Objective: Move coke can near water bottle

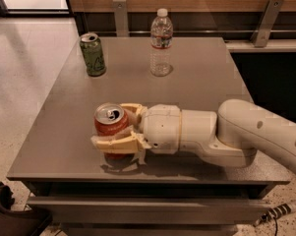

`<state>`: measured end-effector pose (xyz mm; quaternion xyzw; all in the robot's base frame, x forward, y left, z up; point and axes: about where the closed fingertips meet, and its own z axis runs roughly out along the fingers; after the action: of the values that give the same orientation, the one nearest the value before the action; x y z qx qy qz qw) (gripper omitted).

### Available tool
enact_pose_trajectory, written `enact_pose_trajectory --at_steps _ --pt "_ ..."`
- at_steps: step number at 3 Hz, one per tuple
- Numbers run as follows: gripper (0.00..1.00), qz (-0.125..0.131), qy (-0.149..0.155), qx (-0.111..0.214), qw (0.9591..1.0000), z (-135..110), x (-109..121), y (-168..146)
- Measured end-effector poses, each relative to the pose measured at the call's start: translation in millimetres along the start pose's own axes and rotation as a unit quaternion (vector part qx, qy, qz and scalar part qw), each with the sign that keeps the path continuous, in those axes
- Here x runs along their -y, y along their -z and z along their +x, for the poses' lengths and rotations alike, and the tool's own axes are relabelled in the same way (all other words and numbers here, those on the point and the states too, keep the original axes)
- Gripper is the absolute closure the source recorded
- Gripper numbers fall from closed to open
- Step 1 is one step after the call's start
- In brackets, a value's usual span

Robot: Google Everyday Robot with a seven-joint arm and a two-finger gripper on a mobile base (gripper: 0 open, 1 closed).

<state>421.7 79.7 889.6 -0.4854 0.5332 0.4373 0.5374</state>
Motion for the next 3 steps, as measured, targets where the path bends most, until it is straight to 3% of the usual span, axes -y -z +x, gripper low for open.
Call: enact_pose_trajectory --at_steps 1,3 --pt "1.00 0.036 -0.028 -0.003 0.9989 -18.9 66.9 24.5" --pt "1.00 0.113 -0.042 -0.018 0.9925 -25.7 154.8 69.4"
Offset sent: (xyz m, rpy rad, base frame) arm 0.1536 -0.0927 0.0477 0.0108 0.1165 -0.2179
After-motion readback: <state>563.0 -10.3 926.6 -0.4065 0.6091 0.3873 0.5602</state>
